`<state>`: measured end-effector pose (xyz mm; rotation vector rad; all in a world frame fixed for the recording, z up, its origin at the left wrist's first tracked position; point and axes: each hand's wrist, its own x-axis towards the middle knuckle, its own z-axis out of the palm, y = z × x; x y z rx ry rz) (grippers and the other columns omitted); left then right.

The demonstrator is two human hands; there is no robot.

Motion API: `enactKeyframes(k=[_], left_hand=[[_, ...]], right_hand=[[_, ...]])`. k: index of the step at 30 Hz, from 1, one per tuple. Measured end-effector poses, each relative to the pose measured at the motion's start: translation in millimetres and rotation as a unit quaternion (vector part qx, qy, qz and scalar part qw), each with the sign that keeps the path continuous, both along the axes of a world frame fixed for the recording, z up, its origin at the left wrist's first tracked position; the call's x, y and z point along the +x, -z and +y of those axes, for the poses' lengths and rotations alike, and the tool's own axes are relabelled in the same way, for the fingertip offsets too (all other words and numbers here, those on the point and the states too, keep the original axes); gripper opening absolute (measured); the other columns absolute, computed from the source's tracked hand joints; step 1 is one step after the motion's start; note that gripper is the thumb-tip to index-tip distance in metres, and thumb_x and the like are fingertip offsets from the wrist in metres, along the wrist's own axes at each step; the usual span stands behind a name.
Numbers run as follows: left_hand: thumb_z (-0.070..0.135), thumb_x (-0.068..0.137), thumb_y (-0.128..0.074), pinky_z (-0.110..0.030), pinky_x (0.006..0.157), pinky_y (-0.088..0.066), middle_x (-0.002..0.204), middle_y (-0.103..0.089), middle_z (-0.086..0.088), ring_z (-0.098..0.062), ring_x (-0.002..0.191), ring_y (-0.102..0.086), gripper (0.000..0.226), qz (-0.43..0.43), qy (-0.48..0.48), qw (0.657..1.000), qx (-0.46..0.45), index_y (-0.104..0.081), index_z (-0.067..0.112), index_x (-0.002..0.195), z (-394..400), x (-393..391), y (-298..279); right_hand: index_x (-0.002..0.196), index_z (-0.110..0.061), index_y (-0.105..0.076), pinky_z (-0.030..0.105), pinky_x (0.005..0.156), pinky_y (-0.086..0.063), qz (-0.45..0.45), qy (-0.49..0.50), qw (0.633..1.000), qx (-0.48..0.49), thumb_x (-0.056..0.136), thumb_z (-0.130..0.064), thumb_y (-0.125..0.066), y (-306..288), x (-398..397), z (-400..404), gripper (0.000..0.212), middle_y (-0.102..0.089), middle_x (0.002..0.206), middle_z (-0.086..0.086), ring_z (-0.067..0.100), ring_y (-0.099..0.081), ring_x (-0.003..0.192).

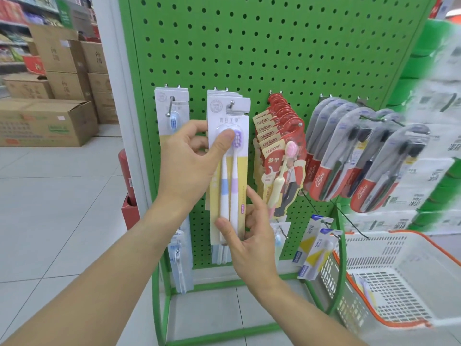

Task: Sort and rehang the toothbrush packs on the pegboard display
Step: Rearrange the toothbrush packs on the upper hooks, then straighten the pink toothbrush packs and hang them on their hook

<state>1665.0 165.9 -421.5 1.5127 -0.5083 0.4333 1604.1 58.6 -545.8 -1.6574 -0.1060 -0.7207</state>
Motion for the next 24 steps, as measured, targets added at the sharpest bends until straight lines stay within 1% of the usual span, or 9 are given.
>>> enactKeyframes(k=[2,6,7,10,11,13,17,20,24], left_hand=[[0.047,0.087,-0.072,-0.025,0.055,-0.050,0.064,-0.070,0.009,-0.010,0.051,-0.057,0.034,-0.014,-0.050,0.998,0.039,-0.060,0.021,0.105,-0.1,3.5,0.9],[0.056,0.085,-0.073,-0.031,0.061,-0.052,0.076,-0.064,0.007,-0.007,0.060,-0.060,0.049,-0.069,-0.136,0.978,0.141,-0.052,0.025,0.118,0.7,5.8,11.6],[0.051,0.086,-0.074,-0.034,0.061,-0.052,0.077,-0.062,0.010,-0.007,0.062,-0.060,0.050,-0.088,-0.146,0.970,0.176,-0.050,0.025,0.121,-0.3,5.2,15.4],[0.038,0.090,-0.073,-0.034,0.060,-0.049,0.073,-0.056,0.016,-0.006,0.062,-0.059,0.053,-0.107,-0.154,0.956,0.226,-0.046,0.025,0.133,-2.9,7.1,22.7],[0.035,0.090,-0.073,-0.031,0.060,-0.047,0.071,-0.056,0.015,-0.008,0.062,-0.059,0.053,-0.109,-0.154,0.957,0.222,-0.046,0.024,0.134,-3.2,9.1,23.4],[0.032,0.092,-0.073,-0.033,0.059,-0.044,0.069,-0.058,0.007,-0.012,0.062,-0.059,0.054,-0.119,-0.162,0.955,0.219,-0.046,0.021,0.137,-4.7,13.2,22.2],[0.036,0.094,-0.069,-0.035,0.069,-0.039,0.070,-0.062,-0.001,-0.020,0.065,-0.056,0.057,-0.136,-0.197,0.942,0.233,-0.044,0.019,0.143,-7.9,22.6,22.7],[0.040,0.095,-0.066,-0.041,0.073,-0.049,0.070,-0.060,0.009,-0.020,0.068,-0.055,0.056,-0.138,-0.217,0.936,0.239,-0.044,0.023,0.144,-8.2,29.6,25.5],[0.040,0.096,-0.066,-0.042,0.073,-0.049,0.070,-0.053,0.018,-0.018,0.068,-0.053,0.052,-0.145,-0.224,0.935,0.235,-0.045,0.024,0.141,-9.3,33.6,28.1]], right_hand=[[0.133,-0.054,-0.038,0.040,0.076,-0.061,0.003,0.008,1.000,-0.001,0.084,-0.041,-0.075,-0.4,1.0,0.8,0.064,-0.064,0.094,-0.027,0.013,-0.069,0.082],[0.131,-0.061,-0.039,0.016,0.074,-0.051,0.001,0.050,0.999,-0.018,0.085,-0.047,-0.074,3.9,7.2,-1.9,0.059,-0.060,0.090,-0.024,0.004,-0.061,0.081],[0.131,-0.064,-0.040,0.016,0.077,-0.049,0.005,0.063,0.998,-0.020,0.085,-0.051,-0.074,6.6,10.2,-3.1,0.058,-0.058,0.095,-0.021,0.003,-0.059,0.085],[0.140,-0.062,-0.038,0.028,0.099,-0.050,0.025,0.075,0.997,-0.018,0.087,-0.060,-0.071,13.1,17.5,-3.7,0.063,-0.058,0.111,-0.006,0.022,-0.060,0.103],[0.143,-0.056,-0.040,0.020,0.101,-0.045,0.026,0.077,0.996,-0.020,0.089,-0.056,-0.071,12.9,18.5,-2.2,0.063,-0.055,0.111,-0.008,0.019,-0.059,0.102],[0.147,-0.049,-0.041,0.014,0.093,-0.043,0.037,0.081,0.996,-0.031,0.093,-0.047,-0.070,13.1,19.6,0.0,0.061,-0.057,0.113,-0.015,0.010,-0.058,0.099],[0.142,-0.048,-0.045,0.032,0.087,-0.054,0.071,0.099,0.986,-0.111,0.096,-0.036,-0.068,22.9,14.1,-6.5,0.053,-0.048,0.120,-0.028,0.005,-0.056,0.113],[0.114,-0.035,-0.062,0.032,0.072,-0.056,0.054,0.125,0.982,-0.133,0.092,-0.015,-0.069,18.6,2.9,-14.1,0.031,-0.051,0.111,-0.026,0.006,-0.064,0.094],[0.097,-0.024,-0.062,0.027,0.062,-0.049,-0.033,0.197,0.975,-0.100,0.088,-0.003,-0.072,-1.3,-7.9,-33.3,0.024,-0.056,0.096,-0.011,0.015,-0.062,0.076]])
